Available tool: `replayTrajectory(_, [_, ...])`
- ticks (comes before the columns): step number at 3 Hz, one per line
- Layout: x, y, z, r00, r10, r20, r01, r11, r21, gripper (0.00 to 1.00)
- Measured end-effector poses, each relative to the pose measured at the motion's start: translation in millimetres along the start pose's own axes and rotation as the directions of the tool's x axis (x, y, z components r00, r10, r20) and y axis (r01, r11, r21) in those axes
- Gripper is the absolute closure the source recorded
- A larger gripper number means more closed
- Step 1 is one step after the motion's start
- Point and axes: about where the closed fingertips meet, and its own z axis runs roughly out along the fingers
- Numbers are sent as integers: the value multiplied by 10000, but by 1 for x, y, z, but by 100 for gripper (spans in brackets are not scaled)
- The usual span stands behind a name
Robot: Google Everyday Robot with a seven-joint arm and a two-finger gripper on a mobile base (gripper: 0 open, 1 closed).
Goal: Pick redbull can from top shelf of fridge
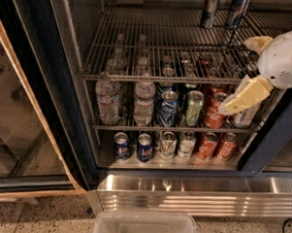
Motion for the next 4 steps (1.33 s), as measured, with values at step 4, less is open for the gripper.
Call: replayTrajectory(4, [-24,-57,9,9552,44,2959,-677,9766,2040,0])
